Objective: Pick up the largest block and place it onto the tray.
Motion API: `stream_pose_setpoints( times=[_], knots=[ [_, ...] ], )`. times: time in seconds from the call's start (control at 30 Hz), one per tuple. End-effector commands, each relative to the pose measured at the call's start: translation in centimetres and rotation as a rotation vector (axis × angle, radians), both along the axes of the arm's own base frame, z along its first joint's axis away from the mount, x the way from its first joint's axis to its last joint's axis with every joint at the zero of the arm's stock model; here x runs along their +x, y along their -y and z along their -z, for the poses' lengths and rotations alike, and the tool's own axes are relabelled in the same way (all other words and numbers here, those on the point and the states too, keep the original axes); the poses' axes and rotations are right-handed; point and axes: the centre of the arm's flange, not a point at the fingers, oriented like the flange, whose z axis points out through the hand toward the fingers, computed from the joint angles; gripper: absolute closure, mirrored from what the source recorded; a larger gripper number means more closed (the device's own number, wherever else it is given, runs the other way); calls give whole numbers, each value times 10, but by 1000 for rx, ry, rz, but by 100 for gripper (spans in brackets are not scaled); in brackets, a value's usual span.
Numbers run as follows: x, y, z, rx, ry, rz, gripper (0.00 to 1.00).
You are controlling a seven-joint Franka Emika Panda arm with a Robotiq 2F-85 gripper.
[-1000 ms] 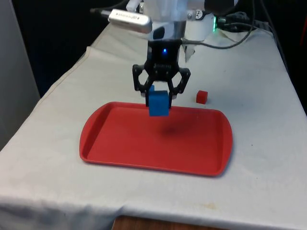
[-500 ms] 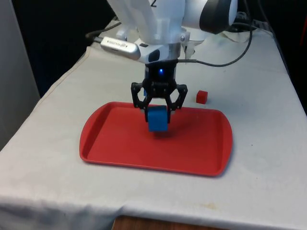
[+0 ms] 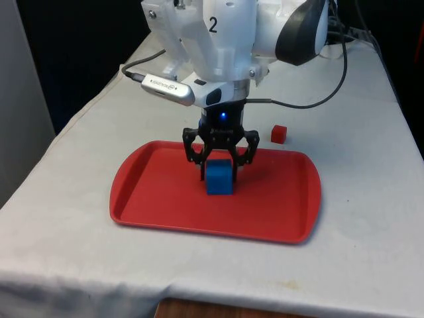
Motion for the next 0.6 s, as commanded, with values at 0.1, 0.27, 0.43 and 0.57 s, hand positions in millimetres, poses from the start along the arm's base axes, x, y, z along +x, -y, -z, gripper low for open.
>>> stream_pose_setpoints(
  times=[0.1,0.27,0.43,0.57],
  knots=[
    [0,0,-2,2,5,0,43],
    [0,0,-1,1,5,-1,1],
    [0,0,-1,0,5,1,0],
    [1,0,-7,0,6,0,0]
  ],
)
